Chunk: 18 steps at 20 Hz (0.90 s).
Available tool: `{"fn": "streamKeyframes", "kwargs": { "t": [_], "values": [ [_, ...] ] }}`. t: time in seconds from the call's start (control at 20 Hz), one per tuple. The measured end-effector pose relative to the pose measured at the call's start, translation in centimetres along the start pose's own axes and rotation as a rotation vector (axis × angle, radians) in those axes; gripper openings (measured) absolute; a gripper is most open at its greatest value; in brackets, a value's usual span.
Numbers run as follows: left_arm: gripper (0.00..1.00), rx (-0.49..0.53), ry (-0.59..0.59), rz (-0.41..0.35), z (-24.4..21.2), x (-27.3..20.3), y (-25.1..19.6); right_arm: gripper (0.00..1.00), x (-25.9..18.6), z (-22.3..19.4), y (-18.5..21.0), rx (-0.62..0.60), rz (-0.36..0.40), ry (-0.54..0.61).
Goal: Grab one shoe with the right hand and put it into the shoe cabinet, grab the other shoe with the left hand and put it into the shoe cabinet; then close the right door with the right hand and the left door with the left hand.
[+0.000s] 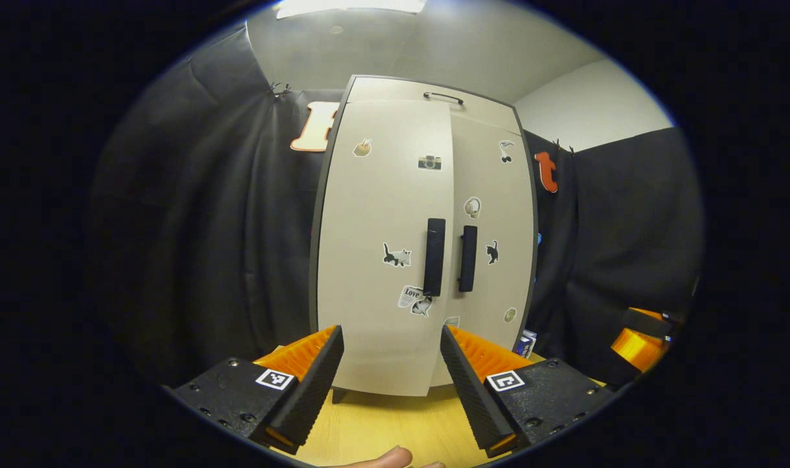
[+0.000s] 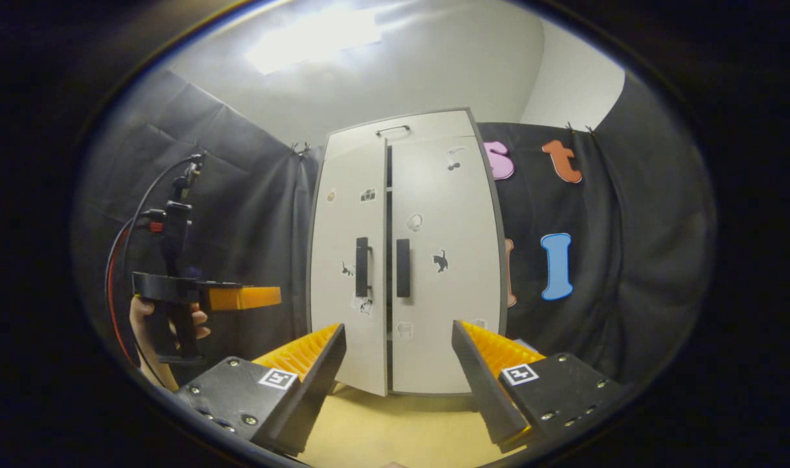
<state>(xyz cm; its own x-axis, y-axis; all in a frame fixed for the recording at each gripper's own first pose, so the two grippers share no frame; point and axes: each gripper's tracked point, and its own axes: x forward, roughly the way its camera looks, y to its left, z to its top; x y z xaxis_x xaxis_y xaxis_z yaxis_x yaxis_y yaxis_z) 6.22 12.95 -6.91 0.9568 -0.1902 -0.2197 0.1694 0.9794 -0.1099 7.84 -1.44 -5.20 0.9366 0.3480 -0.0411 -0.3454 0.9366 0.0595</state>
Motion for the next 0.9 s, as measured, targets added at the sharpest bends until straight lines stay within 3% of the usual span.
{"fn": "streamKeyframes", "kwargs": {
  "t": [0.25,0.5,0.65,0.7,0.75,0.9],
  "values": [
    [0.92,-0.011,0.071,-0.042,-2.1,-0.7,-1.9,0.98,0.5,-0.3,1.6,-0.021,0.027,0.011],
    [0.93,0.057,0.015,-0.004,-1.6,-0.3,-1.4,0.98,0.4,-0.3,1.5,-0.046,0.008,0.007],
    [0.92,0.05,-0.013,-0.02,-1.3,-0.4,-1.9,0.98,0.6,-0.4,1.0,-0.041,-0.004,0.009],
    [0.92,0.047,-0.016,-0.021,-1.2,-0.4,-2.1,0.94,0.6,-0.4,0.7,-0.036,-0.013,0.009],
    [0.92,0.049,-0.024,-0.022,-1.1,-0.4,-2.2,0.98,0.6,-0.4,0.5,-0.033,-0.017,0.009],
    [0.92,0.049,-0.038,-0.024,-0.9,-0.6,-2.3,0.98,0.4,-0.3,-0.2,-0.033,-0.027,0.012]
  ]
}}
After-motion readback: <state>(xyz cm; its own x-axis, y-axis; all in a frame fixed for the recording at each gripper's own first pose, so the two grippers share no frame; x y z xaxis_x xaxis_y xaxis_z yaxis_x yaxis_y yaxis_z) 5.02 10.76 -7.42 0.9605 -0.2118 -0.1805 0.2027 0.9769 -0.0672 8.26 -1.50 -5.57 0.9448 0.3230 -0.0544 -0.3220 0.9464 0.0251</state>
